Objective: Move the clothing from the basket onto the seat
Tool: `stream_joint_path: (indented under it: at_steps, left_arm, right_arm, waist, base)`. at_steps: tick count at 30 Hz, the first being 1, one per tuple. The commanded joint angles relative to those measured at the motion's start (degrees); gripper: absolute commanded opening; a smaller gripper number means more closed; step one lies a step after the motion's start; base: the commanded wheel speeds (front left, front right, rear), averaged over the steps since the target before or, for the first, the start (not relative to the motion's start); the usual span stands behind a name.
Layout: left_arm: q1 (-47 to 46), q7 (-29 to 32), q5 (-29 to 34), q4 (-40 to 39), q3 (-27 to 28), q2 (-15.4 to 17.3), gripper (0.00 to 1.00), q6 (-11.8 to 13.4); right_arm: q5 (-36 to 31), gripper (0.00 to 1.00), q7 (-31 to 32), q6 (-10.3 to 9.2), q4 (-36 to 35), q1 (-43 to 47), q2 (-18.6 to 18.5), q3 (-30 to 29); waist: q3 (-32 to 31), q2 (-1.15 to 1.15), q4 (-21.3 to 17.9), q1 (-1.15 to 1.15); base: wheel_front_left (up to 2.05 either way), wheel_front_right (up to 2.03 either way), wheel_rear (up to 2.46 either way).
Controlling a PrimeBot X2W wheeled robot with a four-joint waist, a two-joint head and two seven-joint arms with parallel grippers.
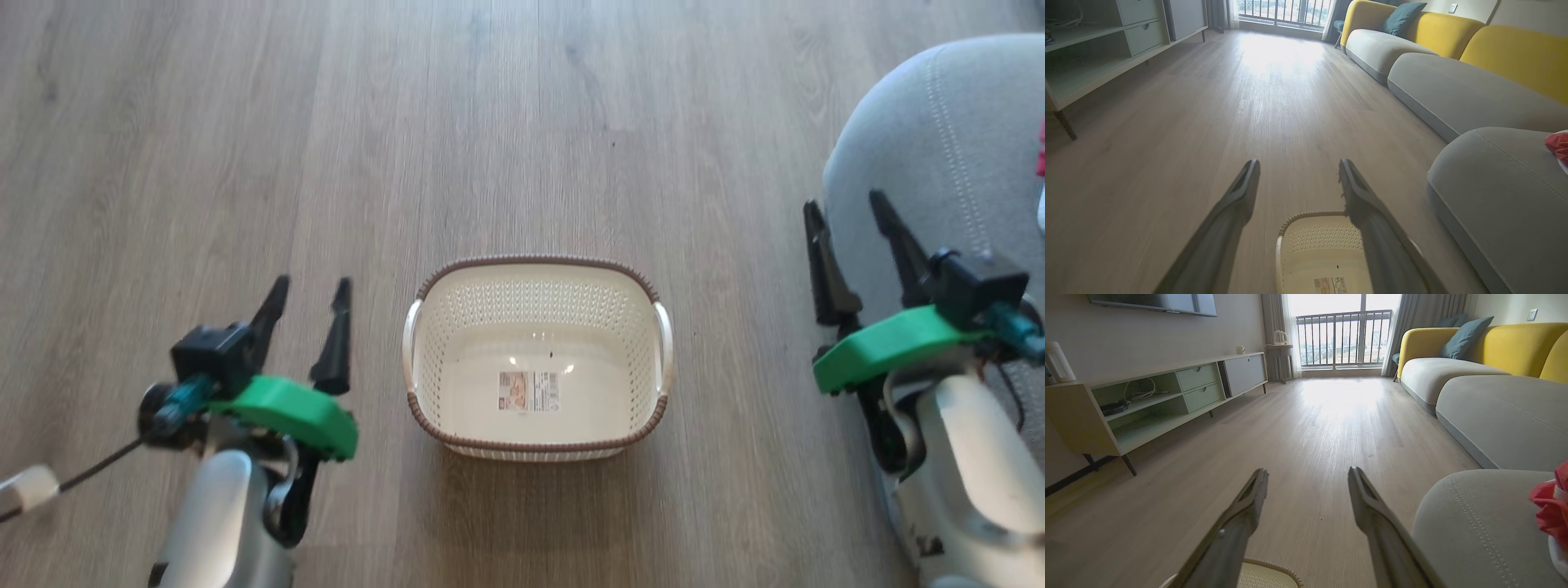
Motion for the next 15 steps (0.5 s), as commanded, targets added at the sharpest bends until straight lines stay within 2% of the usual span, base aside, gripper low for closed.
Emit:
stream_joint_path:
  at_steps: [1, 5, 15]
  left_arm:
    - [-0.39, -0.53, 0.53, -1.72, 3.02, 0.53, 1.0, 0.49]
    - [2.82, -0.53, 1.85, -1.93, 7.75, 0.49, 1.0, 1.01]
    - [7.95, -0.53, 4.8, -5.33, 13.7, 0.43, 1.0, 1.74]
  right_arm:
    - [0.17, 1.0, -0.37, -0.02, -1.48, -0.1, 0.31, 1.04]
    - [0.0, 1.0, -0.37, -0.02, -1.34, 3.02, 1.76, 0.4]
    - [-0.42, 1.0, -0.37, -0.02, -1.81, 7.72, 3.96, -1.47]
  waist:
    - [-0.99, 0.0, -0.2, 0.01]
    - [-2.77, 0.0, -0.44, 0.01]
    - [-5.22, 0.0, -1.04, 0.01]
  base:
    - [0.0, 0.0, 0.0]
    - [0.0, 0.0, 0.0]
    - [0.0, 0.0, 0.0]
